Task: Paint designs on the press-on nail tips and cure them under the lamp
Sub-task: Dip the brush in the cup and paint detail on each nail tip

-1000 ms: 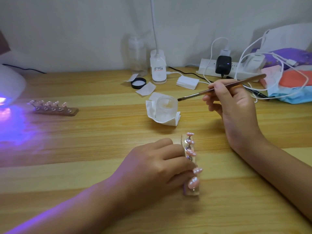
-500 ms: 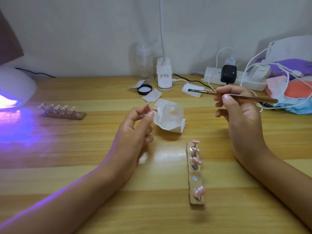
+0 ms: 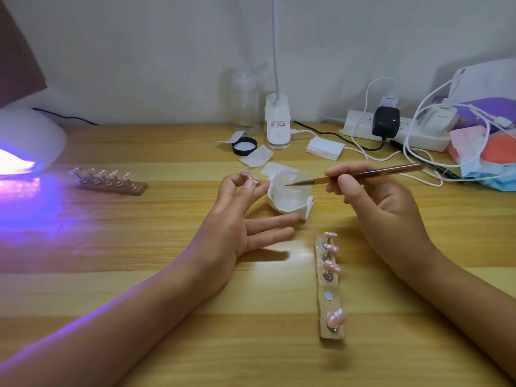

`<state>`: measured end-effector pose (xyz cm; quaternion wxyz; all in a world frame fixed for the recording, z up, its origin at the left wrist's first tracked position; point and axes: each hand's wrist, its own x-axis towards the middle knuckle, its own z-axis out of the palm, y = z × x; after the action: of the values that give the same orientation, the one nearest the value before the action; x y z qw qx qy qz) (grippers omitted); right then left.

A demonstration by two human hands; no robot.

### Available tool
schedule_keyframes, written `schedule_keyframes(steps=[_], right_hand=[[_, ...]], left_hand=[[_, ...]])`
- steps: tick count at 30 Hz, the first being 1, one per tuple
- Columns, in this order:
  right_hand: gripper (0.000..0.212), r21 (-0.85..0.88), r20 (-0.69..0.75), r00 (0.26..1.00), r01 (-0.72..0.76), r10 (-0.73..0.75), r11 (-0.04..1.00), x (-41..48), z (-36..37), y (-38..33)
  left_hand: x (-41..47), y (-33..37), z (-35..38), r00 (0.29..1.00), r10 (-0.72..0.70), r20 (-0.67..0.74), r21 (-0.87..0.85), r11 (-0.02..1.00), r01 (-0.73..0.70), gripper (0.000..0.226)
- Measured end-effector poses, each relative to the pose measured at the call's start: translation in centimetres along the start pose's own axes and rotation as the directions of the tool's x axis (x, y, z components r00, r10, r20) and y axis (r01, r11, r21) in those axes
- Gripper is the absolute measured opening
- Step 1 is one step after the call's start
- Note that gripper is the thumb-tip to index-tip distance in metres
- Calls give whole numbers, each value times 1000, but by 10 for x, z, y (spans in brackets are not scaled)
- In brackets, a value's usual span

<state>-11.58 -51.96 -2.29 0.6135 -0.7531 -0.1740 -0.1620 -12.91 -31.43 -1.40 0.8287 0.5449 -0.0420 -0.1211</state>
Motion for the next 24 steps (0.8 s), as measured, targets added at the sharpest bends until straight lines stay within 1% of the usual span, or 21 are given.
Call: schedule_keyframes(steps=[3, 6, 10, 13, 20, 22, 24], right_hand=[[16, -27, 70, 997, -12, 14, 1000, -1, 2, 1], [16, 13, 109, 994, -17, 15, 1000, -1, 2, -1], [16, 57, 129, 992, -23, 16, 998, -2, 1, -4], [16, 77, 135, 991, -13, 2, 997, -2, 1, -6], [15, 69, 145, 989, 21, -31, 997, -4, -1, -7], [12, 50, 120, 991, 53, -59, 997, -5, -1, -7], [15, -43, 105, 983, 158, -153, 987, -6, 1, -8]], left_hand=[[1, 0, 1, 999, -19, 47, -22, 1000, 21, 15], [3, 1, 0, 995, -39, 87, -20, 999, 41, 19], [5, 0, -7, 982, -75, 174, -52, 995, 86, 11], [5, 1, -10, 972, -83, 222, -64, 993, 100, 12], [4, 0, -9, 966, -81, 247, -59, 993, 99, 14], [4, -1, -9, 967, -74, 244, -48, 995, 89, 15], [4, -1, -8, 970, -69, 233, -41, 996, 81, 14]])
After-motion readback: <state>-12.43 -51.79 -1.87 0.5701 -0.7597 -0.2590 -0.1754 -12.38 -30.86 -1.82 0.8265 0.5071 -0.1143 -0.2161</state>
